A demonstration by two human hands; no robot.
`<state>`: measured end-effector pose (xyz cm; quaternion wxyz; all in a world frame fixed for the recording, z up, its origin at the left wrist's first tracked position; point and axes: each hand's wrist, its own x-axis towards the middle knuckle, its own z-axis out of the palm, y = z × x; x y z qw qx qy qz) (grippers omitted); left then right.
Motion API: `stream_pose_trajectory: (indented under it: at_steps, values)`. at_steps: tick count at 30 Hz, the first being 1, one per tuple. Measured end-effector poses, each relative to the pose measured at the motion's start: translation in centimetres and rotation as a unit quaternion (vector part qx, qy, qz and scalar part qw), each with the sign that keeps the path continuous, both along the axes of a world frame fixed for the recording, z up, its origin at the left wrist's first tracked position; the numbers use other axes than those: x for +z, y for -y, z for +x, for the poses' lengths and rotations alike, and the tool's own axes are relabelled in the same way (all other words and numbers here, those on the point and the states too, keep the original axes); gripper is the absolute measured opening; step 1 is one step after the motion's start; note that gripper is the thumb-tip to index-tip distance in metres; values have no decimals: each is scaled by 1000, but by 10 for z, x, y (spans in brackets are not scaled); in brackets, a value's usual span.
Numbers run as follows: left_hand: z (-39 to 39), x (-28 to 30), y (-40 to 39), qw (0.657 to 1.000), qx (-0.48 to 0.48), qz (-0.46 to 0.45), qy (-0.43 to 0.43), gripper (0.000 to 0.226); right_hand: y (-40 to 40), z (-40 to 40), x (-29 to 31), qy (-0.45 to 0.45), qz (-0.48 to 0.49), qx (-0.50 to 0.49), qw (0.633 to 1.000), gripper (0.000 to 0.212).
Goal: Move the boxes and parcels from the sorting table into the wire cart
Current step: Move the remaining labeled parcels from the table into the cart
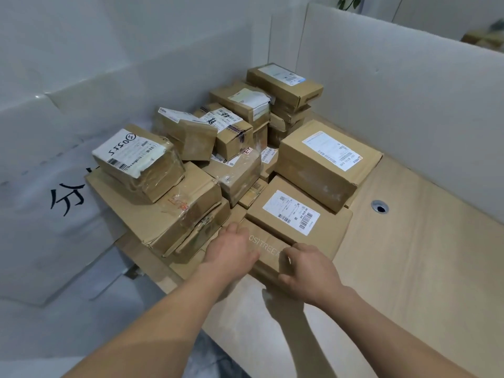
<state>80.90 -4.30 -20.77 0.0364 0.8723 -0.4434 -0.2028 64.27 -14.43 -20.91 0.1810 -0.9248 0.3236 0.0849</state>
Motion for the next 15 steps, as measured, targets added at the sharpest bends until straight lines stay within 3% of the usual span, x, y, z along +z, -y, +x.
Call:
stream_pose_trajectory:
  at_steps: [6,15]
  values:
    - [3,-16,-1,999,-10,5,-37,55,-6,3,-11,-26,-52,5,998,41]
    - [-17,-18,-14,999,-17,-11,-47,52,-14,-15,-10,-44,-14,1,999,58]
